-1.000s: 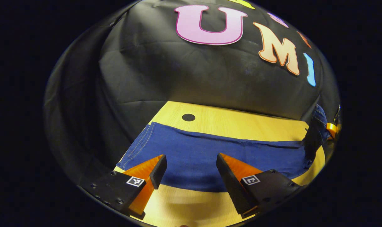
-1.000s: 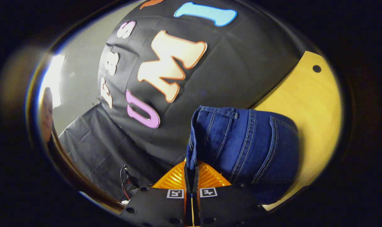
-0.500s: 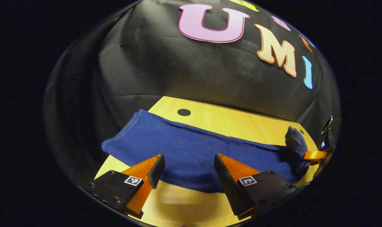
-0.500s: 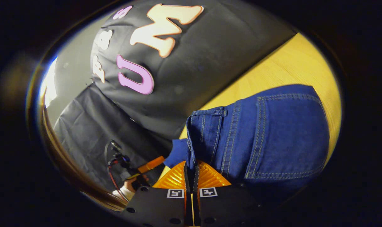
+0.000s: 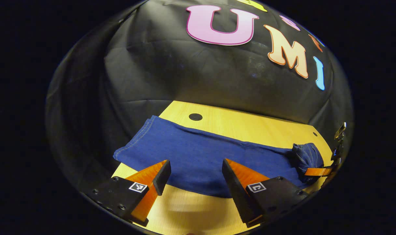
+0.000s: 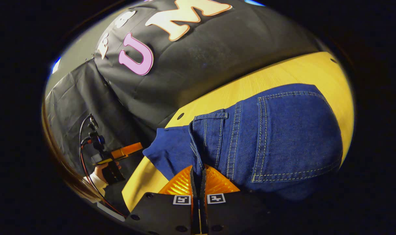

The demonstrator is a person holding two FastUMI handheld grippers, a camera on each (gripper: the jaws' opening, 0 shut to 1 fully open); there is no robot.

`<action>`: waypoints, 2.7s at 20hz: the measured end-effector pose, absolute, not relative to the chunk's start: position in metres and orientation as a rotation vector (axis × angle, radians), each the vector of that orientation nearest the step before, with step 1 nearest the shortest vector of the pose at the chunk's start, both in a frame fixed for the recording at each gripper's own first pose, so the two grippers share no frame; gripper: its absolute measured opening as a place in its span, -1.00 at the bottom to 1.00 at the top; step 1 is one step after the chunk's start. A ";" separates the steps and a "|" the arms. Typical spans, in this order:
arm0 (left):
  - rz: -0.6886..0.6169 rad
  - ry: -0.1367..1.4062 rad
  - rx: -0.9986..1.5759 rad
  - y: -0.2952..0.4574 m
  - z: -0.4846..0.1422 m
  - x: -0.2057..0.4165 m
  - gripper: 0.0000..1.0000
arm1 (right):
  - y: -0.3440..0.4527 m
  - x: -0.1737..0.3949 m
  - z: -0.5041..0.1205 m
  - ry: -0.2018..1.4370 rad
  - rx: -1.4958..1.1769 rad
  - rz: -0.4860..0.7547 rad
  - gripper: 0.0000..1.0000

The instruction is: Grasp the waist and the cuffs of the jeans and fold them to make the two legs overlap; first hold the waist and fold one-third of the jeans toward the cuffs, then hold the cuffs and fold the remaining one-third in the same direction to finish folding.

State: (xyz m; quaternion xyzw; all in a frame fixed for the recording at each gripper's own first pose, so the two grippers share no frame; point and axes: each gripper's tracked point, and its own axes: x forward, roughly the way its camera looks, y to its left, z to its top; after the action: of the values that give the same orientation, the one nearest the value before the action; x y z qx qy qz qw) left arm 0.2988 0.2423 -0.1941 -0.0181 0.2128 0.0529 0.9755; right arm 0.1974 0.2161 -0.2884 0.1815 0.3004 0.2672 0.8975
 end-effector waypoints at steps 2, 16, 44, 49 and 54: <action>0.129 0.430 -0.036 0.247 -0.193 0.298 0.90 | 0.209 0.198 -0.285 0.633 0.334 0.551 -0.92; 0.304 0.590 -0.038 0.301 -0.243 0.266 0.92 | 0.102 0.184 -0.273 0.658 0.169 0.381 -0.84; 0.284 0.625 -0.089 0.287 -0.266 0.284 -0.87 | -0.042 0.105 -0.120 0.298 0.367 -0.024 0.96; 0.242 0.596 -0.145 0.271 -0.243 0.290 -1.00 | -0.071 0.068 -0.092 0.218 0.417 -0.114 0.96; 0.140 0.467 -0.191 0.207 -0.176 0.295 -1.00 | -0.106 0.036 -0.073 0.149 0.436 -0.194 0.95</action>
State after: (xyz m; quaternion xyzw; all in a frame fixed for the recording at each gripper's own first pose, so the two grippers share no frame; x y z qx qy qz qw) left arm 0.2953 0.2072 -0.1762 -0.0943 0.2310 0.0691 0.9659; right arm 0.0365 -0.1055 -0.0726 0.2158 0.0739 -0.0962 0.9689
